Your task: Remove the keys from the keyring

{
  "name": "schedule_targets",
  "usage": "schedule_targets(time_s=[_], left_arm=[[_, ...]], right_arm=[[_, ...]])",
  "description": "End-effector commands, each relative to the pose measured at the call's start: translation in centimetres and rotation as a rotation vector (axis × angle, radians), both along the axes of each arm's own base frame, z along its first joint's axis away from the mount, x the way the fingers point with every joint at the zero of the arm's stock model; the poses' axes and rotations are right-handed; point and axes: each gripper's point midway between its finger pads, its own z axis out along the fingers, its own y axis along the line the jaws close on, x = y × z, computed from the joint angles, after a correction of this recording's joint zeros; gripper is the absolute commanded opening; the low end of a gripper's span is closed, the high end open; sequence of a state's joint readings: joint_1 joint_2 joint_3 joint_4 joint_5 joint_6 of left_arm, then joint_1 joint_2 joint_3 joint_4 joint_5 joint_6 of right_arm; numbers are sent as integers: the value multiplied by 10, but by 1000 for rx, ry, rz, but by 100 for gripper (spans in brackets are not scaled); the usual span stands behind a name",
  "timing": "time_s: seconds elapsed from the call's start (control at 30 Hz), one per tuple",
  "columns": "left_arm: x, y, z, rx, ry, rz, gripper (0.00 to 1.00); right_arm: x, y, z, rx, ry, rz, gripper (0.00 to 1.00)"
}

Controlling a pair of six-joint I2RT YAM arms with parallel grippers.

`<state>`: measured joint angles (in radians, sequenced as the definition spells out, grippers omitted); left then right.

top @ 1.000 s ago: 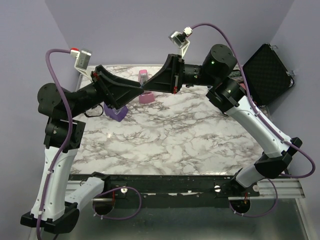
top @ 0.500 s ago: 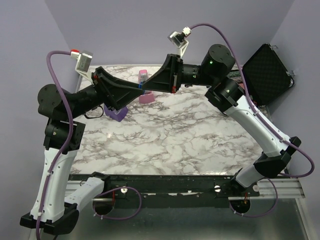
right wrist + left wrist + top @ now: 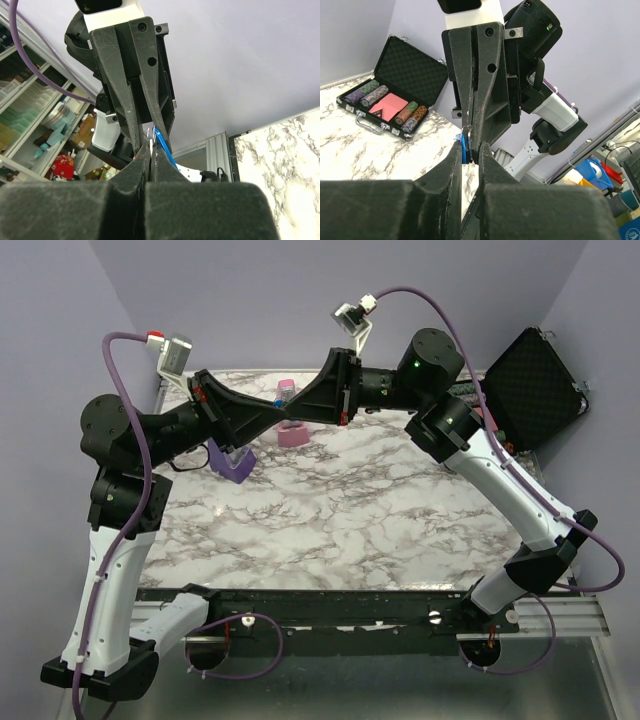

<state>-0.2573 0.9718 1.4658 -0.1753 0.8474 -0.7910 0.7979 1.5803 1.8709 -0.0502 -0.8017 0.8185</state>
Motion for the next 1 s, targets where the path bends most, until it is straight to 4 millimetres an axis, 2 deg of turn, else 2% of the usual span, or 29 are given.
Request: schedule_targets(time_s=[0.0,0.23,0.6,0.87,0.97], left_arm=[[-6,3,4,23,-41,19,7],[-8,4,11,21,-55,26,9],[-9,5,15,18,-52,27,14],[-13,5,21,3,-54,23,32],[-14,6,24,-1,-56,25,44]], right_arm=[[-6,1,3,14,-19,26,1],[-12,-1,-7,-18,-16,61,1],[-19,-9,-9,-30,-22,75,1],[-25,-14,-8,-29,-27,78,1],[-26,-16,-7,-27,-27,75,1]])
